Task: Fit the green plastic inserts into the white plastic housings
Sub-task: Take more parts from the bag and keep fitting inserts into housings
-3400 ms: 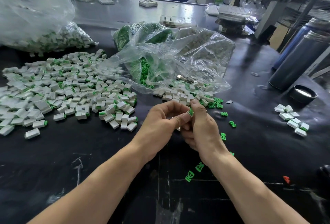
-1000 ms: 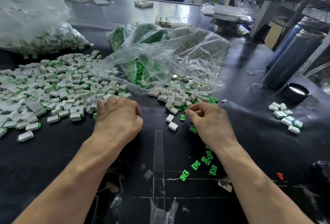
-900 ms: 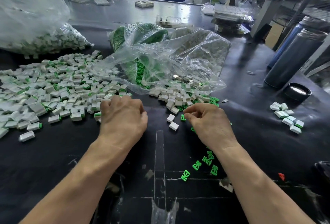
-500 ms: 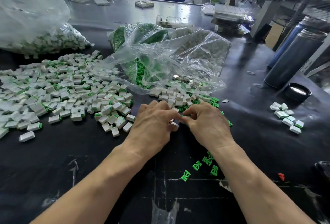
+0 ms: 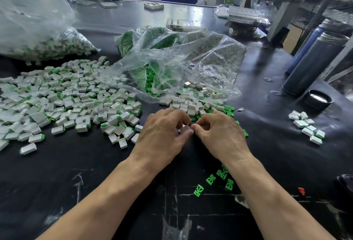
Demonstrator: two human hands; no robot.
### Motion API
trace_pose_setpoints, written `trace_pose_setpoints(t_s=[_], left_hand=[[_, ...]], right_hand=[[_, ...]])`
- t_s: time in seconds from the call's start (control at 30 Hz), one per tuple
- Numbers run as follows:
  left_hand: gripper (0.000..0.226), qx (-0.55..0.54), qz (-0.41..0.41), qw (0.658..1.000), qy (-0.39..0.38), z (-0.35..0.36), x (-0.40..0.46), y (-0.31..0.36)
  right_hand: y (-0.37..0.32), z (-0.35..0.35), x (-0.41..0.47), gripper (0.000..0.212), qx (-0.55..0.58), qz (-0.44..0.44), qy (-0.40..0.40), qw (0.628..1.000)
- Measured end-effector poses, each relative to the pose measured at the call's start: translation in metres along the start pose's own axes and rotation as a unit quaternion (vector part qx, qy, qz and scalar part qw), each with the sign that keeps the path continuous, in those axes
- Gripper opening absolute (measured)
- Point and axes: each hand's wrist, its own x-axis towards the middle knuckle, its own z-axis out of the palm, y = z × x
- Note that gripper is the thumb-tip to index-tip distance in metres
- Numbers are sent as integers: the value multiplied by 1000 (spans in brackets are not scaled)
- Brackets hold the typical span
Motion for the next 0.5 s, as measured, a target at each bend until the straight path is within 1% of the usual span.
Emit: trace_pose_setpoints(t_s=[0.07, 0.17, 0.3, 0.37, 0.4, 0.5], left_hand=[[20, -61, -25, 998, 18, -3, 1, 1], [18, -159, -51, 985, 36, -7, 3, 1], [21, -219, -51, 972, 60, -9, 3, 4], [23, -230, -42, 970, 66, -8, 2, 6], [23, -237, -43, 968, 68, -8, 2, 7], [23, -291, -70, 951, 73, -5, 2, 7]], right_hand=[[0, 0, 0, 23, -4, -2, 3, 1000], [0, 0, 1, 23, -7, -3, 11, 1000], [2, 1, 1, 20, 22, 3, 42, 999], [4, 2, 1, 17, 77, 5, 69, 995], [5, 2, 0, 16, 121, 8, 81, 989], [4, 3, -3, 14, 288, 35, 93, 952]])
